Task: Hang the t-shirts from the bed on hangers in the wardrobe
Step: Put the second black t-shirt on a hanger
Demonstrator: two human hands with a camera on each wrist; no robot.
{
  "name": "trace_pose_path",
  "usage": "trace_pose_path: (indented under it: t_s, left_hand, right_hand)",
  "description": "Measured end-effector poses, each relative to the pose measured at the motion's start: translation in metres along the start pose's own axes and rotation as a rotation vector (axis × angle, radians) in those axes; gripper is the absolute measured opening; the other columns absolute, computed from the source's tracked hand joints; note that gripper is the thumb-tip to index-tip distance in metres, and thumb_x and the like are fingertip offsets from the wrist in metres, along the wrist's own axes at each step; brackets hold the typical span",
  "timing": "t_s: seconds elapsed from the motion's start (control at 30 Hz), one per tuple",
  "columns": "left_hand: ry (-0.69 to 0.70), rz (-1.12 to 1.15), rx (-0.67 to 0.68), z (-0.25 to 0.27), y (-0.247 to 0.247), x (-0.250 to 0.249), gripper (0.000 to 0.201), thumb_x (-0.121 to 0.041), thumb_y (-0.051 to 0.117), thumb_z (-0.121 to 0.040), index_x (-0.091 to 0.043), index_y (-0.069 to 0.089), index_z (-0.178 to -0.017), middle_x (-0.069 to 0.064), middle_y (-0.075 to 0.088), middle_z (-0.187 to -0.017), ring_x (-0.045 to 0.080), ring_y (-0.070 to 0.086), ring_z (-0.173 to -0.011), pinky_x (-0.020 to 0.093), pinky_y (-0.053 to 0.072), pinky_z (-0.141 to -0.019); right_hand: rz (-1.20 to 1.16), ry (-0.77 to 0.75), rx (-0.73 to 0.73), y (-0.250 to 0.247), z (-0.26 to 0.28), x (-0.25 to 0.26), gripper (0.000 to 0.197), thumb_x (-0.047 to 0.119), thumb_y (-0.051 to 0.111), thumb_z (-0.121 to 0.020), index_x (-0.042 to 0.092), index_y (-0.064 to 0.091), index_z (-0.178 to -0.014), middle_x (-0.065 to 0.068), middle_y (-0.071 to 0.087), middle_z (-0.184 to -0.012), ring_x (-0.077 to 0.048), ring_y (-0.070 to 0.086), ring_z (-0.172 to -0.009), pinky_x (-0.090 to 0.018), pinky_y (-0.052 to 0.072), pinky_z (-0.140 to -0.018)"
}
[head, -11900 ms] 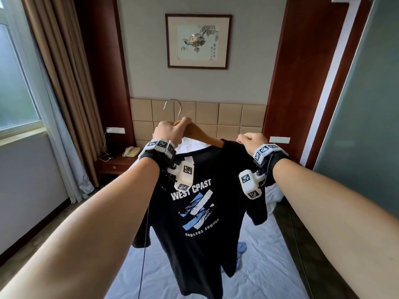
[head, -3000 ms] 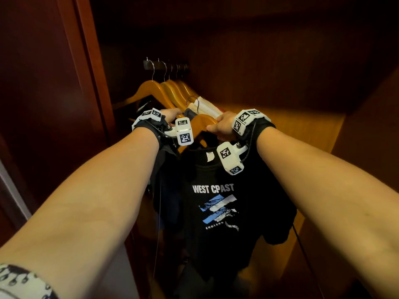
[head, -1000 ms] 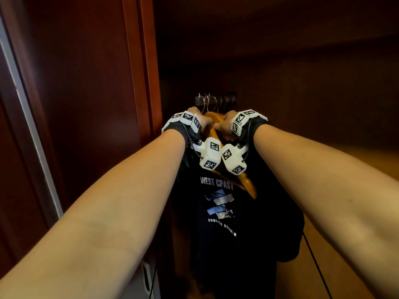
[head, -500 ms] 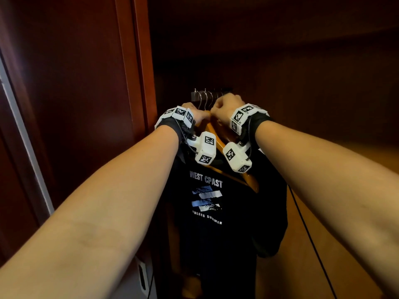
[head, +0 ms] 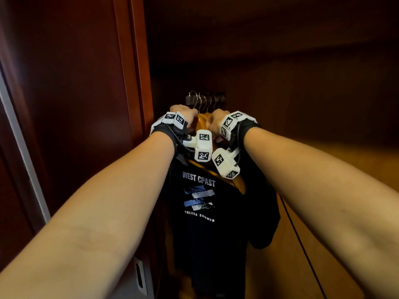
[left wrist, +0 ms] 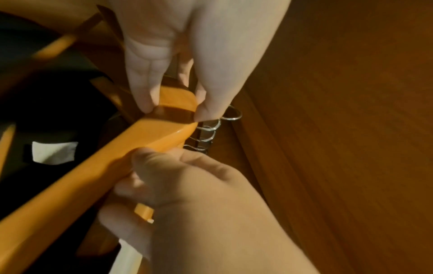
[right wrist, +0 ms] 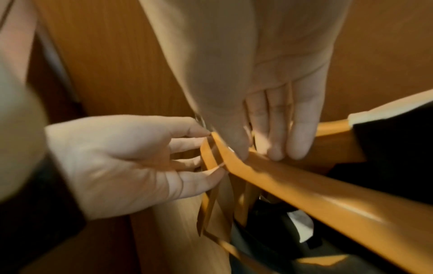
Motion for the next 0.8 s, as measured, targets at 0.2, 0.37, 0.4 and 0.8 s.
trace_pose_path:
  t_s: [0.2,0.37,0.4,0.8]
  left_hand:
    - [-0.001,0.09,-0.023,0.028,0.008,-0.009,0.025,-0.01,0.072,-0.077,-0.018,0.063,-0.056,0.008,0.066,-0.065,0.032,0.07,-0.074,0.045,0.062,-0.071]
    - [-0.048,0.099,0.076,0.061,0.035,-0.004,0.014,-0.017,0.069,-0.082,-0.015,0.061,-0.071,0.006,0.065,-0.076,0.031,0.07,-0.083,0.039,0.061,-0.076]
    - [-0.05,0.126,0.075,0.068,0.039,-0.001,0.01,-0.017,0.07,-0.081,-0.011,0.064,-0.075,0.009,0.066,-0.078,0.031,0.07,-0.079,0.04,0.061,-0.073]
    - [-0.256,0.539,0.493,0.179,0.082,0.049,0.046,-0.03,0.064,-0.092,-0.009,0.054,-0.131,0.009,0.063,-0.11,0.024,0.065,-0.094,0.037,0.058,-0.085]
  right_hand:
    - [-0.13,-0.019,0.054,-0.01,0.04,-0.011,0.025,0.024,0.062,-0.092,0.01,0.063,-0.112,-0.01,0.067,-0.102,-0.027,0.066,-0.096,-0.042,0.056,-0.089]
    - [-0.309,0.038,0.111,-0.002,0.073,-0.037,0.03,0.026,0.064,-0.094,0.009,0.055,-0.118,-0.005,0.063,-0.081,-0.016,0.062,-0.067,-0.037,0.059,-0.071]
    - [-0.333,0.074,0.094,-0.001,0.078,-0.045,0.034,0.023,0.063,-0.094,0.007,0.054,-0.122,-0.006,0.064,-0.081,-0.017,0.063,-0.066,-0.038,0.06,-0.072]
    - [-0.339,0.342,-0.026,-0.007,0.199,-0.097,0.028,0.009,0.062,-0.087,0.004,0.065,-0.114,-0.011,0.062,-0.084,-0.016,0.053,-0.057,-0.022,0.042,-0.046]
Point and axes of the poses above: each hand's wrist, its own z-axis away from the middle knuckle, its own y-axis out of the palm, x = y × z, the point moved 9 cm from there along -z, towards the middle knuckle
